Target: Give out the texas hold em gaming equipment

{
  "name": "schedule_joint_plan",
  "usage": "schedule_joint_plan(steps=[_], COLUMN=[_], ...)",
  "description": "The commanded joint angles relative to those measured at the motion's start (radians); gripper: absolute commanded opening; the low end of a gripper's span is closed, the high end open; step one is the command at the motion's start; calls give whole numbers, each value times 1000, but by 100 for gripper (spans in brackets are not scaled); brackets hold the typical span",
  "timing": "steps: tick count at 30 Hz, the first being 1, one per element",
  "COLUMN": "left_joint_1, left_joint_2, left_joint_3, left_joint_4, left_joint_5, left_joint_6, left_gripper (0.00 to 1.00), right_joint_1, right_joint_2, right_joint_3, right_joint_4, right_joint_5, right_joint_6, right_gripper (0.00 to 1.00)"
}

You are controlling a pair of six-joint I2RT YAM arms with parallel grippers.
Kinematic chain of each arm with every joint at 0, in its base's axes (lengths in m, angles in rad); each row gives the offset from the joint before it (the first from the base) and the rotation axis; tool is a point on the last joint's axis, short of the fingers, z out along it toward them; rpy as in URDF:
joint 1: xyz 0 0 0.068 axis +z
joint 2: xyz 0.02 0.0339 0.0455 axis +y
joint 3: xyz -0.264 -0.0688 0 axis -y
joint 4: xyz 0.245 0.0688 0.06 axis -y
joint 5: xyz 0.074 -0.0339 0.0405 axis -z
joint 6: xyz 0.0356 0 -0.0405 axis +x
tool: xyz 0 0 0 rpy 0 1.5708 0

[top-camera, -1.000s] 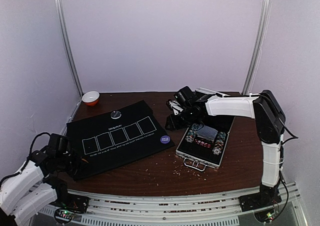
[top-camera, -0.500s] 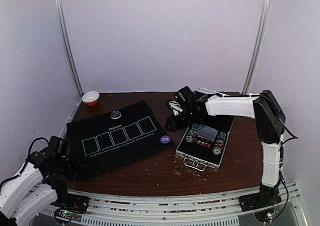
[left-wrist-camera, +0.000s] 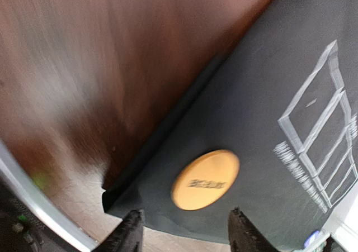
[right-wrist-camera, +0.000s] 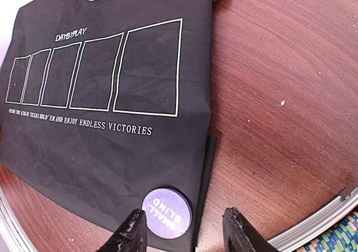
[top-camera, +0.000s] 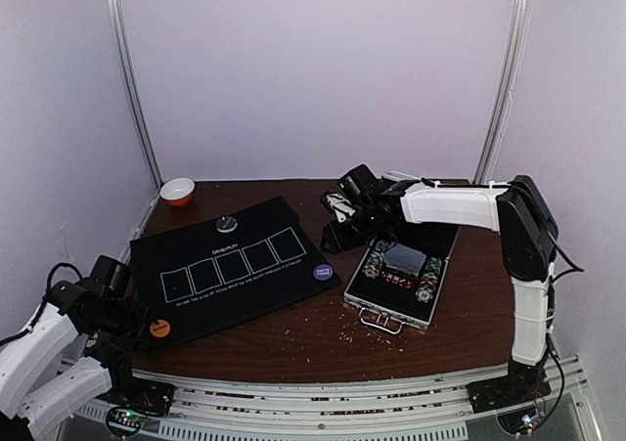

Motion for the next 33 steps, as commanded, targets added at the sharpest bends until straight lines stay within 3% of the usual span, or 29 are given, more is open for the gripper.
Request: schedule_joint_plan(steps=[1, 7, 11, 15, 25, 33], left_joint_1=[8, 7, 8, 8, 8, 9], left_joint_2=[76, 285, 399, 491, 597, 601], left_joint_3=[172, 325, 383, 447, 561, 511], left_joint_4=[-48, 208, 364, 497, 624, 736], left_joint_5=[-233, -373, -345, -231, -34, 31], left_joint_6=[129, 519, 711, 878, 1259, 1351], left_gripper=[57, 63, 70, 76, 86, 87], right_joint_1=[11, 35, 52, 67, 2, -52], right_joint_2=[-30, -27, -32, -66, -195, -208], right_joint_3=[35, 67, 89, 105, 20, -93], right_joint_4=[-42, -84, -128, -176, -484, -511], right_joint_5=[17, 115, 166, 206, 366, 587], right_joint_6=[-23, -52, -65, -102, -320, -404], right_gripper=[49, 55, 72, 99, 100, 100])
